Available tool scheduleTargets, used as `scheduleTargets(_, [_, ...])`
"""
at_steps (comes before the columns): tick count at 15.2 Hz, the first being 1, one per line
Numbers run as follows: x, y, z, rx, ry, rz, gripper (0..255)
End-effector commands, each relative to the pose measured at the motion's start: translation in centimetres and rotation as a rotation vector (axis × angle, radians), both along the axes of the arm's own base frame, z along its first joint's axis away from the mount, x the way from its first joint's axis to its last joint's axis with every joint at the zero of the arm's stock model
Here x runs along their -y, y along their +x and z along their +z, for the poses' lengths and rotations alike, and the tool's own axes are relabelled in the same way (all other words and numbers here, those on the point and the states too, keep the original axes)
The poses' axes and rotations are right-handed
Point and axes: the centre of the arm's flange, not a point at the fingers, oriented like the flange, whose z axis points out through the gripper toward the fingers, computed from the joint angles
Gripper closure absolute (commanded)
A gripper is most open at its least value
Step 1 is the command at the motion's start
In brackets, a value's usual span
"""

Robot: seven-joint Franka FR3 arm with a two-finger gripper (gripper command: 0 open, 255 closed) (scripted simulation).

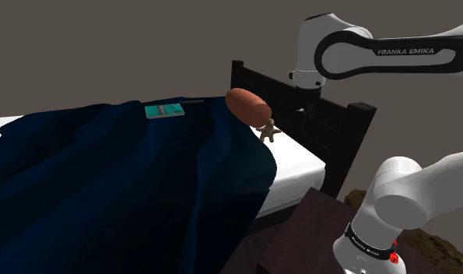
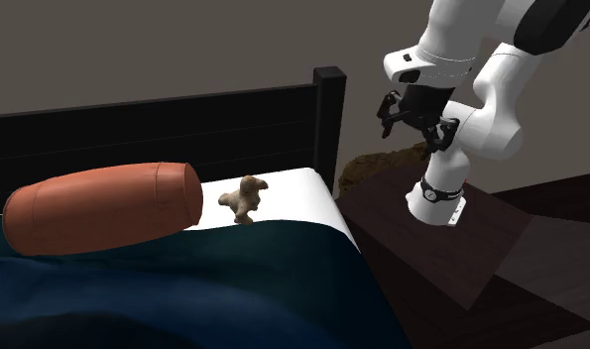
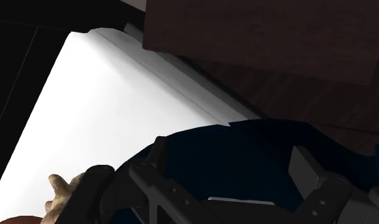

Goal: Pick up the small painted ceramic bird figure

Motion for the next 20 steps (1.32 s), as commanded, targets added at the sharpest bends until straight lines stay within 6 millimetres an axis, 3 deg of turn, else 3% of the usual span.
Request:
scheduleTargets(1, [0.0,0.0,0.0,0.000,0.000,0.000,0])
scheduleTargets(20, [15.1,17.8,-7.5,0.007,-0.074,-0.091,0])
